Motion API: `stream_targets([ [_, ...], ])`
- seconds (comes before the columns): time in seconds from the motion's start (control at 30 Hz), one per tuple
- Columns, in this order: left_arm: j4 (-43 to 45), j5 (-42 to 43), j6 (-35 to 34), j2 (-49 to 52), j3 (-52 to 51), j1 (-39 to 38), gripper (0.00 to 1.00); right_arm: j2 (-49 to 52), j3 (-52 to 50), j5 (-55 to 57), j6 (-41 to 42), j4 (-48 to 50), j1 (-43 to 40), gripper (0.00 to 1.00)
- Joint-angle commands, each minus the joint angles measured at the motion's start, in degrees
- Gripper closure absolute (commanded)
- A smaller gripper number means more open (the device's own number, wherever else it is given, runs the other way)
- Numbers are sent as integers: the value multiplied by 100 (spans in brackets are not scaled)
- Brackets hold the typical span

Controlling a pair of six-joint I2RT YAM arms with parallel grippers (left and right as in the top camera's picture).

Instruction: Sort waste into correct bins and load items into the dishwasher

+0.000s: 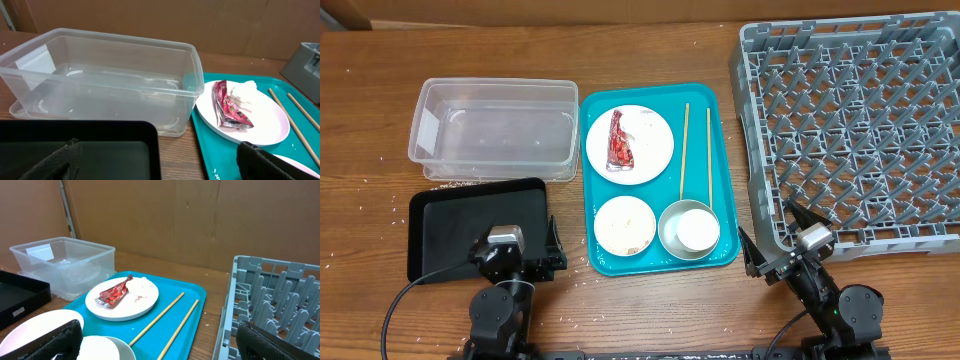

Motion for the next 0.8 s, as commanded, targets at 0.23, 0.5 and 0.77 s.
stream_targets([
  [0.23, 11, -94, 160, -48, -17, 37, 0, -68, -59, 4, 24, 39, -7, 0],
  [0.5, 122, -46, 94, -48, -17, 35, 0, -68, -59, -337, 31, 46, -7, 0],
  [0.77, 282, 1582, -669, -48, -2, 20, 0, -66, -17, -734, 2227, 15, -7, 0],
])
